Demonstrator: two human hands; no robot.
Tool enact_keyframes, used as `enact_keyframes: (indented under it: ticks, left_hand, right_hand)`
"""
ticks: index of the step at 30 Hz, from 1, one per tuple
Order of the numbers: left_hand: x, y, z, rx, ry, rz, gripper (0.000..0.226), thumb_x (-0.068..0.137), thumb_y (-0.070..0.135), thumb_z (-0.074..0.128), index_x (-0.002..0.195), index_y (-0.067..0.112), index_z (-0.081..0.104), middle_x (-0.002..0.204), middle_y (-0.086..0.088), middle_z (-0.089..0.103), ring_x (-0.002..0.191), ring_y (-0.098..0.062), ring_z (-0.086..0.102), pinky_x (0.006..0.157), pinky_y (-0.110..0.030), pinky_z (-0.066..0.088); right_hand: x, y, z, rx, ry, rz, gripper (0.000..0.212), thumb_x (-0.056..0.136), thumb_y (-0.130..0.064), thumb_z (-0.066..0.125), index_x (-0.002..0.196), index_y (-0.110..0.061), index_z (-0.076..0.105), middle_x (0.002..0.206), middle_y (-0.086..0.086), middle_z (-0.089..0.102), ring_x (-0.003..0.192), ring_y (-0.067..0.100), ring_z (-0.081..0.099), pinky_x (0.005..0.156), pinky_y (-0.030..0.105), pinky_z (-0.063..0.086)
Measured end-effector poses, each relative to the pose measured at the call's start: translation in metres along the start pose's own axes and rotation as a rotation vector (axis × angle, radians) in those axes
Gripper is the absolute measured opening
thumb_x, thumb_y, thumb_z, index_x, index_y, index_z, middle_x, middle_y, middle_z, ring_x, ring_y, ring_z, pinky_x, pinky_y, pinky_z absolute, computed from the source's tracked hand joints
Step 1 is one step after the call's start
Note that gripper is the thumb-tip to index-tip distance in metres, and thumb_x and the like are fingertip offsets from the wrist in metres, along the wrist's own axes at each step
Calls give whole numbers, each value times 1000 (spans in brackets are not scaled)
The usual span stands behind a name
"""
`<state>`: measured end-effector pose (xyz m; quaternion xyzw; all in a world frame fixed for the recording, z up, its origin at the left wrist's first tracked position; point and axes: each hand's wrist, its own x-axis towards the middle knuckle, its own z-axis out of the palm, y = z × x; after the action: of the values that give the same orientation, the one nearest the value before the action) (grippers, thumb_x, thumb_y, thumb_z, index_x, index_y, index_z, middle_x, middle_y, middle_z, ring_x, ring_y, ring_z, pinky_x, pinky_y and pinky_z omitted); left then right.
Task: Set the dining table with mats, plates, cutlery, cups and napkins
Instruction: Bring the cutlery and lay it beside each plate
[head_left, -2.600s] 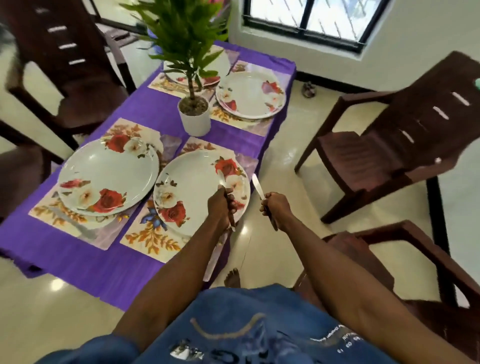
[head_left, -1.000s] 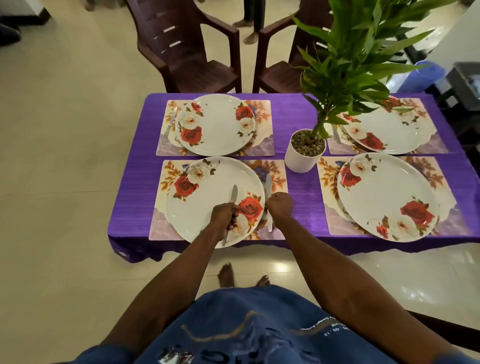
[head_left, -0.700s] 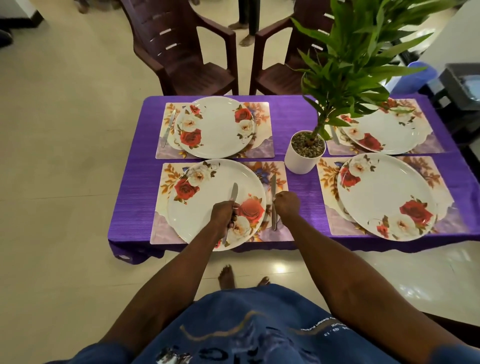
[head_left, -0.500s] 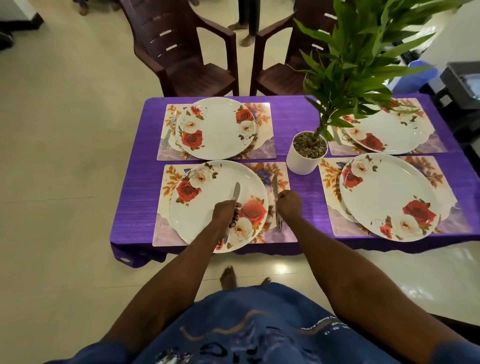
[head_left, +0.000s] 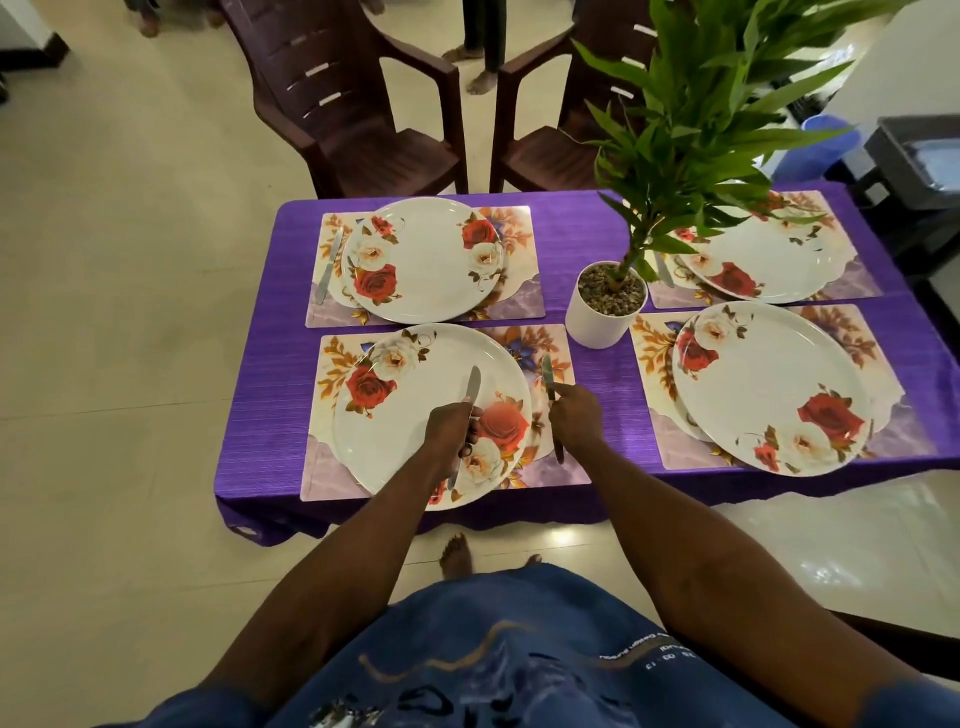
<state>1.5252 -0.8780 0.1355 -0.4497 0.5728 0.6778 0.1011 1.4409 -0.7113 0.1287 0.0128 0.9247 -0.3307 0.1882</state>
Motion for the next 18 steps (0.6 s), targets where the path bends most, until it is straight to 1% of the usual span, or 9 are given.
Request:
enact_keyframes:
  ticks: [3,8,11,13,15,16,17,18]
  left_hand:
    - [1,2,2,6,-3,5,35,102,30,44,93,5,66,63,-5,54,53,-13,44,47,-25,35]
    - [1,5,5,6,-24,18,35,102,30,43,93,5,67,64,-6,55,53,-13,43,47,-26,35]
    - [1,9,8,-1,-37,22,31,102,27,42,97,6,65,67,-7,56,55,-15,45,50,-26,39]
    - [1,14,13,-33,-69,61,23,102,21,42,102,6,60,72,-10,60,56,-17,52,51,-27,44]
    - [-2,18,21,-96,-137,69,20,102,18,44,99,6,59,78,-14,64,61,-21,59,57,-30,50]
    - [-5,21,27,-112,-161,60,19,101,18,47,96,7,61,80,-15,67,64,-23,62,62,-32,54]
    - [-6,24,34,-106,-164,60,18,100,18,51,95,7,64,81,-14,69,66,-23,66,67,-33,57]
    - [-6,26,43,-80,-160,73,15,98,17,56,96,8,67,81,-13,71,68,-23,69,70,-34,59]
  right_hand:
    - [0,1,0,-18,3,2,28,99,-16,54,124,-8,64,118,8,65,103,24,65,75,22,42]
    - [-1,-1,-4,-9,-17,-30,33,100,-20,54,131,-10,61,122,10,66,109,28,64,81,27,45]
    - [-3,-2,-7,74,25,-46,35,99,-18,54,133,-10,59,120,11,67,107,29,64,83,30,47]
    - [-4,-1,-9,104,97,-40,34,96,-11,55,129,-5,61,121,12,67,108,29,64,87,33,49]
    - [-6,2,-11,130,138,11,33,92,-5,55,125,-4,64,122,13,67,110,27,63,91,33,48]
    - [-5,5,-12,164,149,44,31,91,-3,56,120,-3,67,119,13,68,108,26,64,92,34,49]
    - [-6,7,-14,201,162,68,26,90,-2,56,112,-3,70,110,12,71,101,26,65,90,36,52]
    - [-6,10,-16,245,183,93,20,89,-2,57,101,-2,73,98,12,73,91,26,67,84,37,56]
